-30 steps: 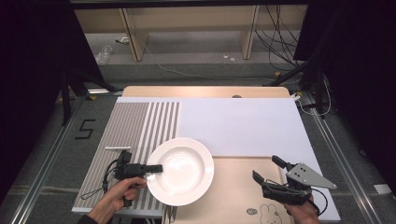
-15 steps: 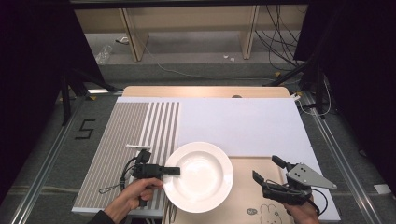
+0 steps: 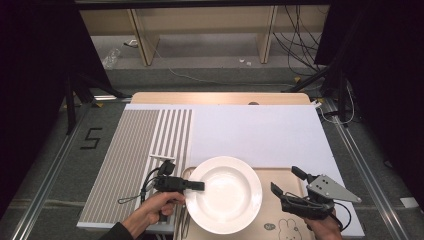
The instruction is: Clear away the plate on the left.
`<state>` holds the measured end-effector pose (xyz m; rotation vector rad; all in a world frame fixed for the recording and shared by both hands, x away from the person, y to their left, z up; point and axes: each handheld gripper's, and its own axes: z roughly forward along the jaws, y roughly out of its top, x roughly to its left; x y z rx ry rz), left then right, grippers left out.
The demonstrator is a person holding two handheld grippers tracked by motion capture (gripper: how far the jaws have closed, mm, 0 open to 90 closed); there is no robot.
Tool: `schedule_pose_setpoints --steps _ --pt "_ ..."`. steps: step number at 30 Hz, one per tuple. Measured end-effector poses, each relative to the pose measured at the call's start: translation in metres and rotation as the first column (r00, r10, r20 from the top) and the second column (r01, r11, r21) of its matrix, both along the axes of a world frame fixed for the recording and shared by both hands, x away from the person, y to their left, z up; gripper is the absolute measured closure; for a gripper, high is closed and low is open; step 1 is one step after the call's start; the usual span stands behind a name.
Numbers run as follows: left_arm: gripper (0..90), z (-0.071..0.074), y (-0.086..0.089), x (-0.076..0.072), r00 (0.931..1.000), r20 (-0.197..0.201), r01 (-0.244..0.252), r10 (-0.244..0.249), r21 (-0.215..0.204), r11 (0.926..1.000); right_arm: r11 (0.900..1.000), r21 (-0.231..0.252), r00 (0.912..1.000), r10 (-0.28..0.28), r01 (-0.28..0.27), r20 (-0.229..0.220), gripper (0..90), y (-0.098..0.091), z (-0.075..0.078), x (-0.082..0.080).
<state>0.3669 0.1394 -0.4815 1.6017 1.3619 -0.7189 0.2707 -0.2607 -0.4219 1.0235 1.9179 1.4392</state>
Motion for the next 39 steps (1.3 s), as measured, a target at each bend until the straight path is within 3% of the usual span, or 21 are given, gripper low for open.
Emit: schedule_pose_setpoints --steps 14,22,33,39 --pt "81.0 -0.005 -0.029 0.000 0.9972 -0.001 0.074 -0.074 0.055 0.9958 1.0000 0.001 1.0000 0.003 -0.003 0.001 16.4 0.000 0.000 0.000" --pt "80.7 -0.014 -0.042 -0.002 0.9944 -0.022 0.105 -0.103 0.075 0.9917 1.0000 0.000 1.0000 0.004 -0.004 -0.002 16.4 0.000 0.000 0.000" --pt "80.4 -0.019 -0.051 0.000 0.9945 -0.034 0.101 -0.099 0.075 0.9920 1.0000 -0.001 1.0000 0.006 -0.006 -0.001 16.4 0.000 0.000 0.000" --pt "80.5 -0.023 -0.051 0.001 0.9946 -0.063 0.087 -0.082 0.076 0.9933 1.0000 0.000 1.0000 0.007 -0.007 0.000 16.4 0.000 0.000 0.000"
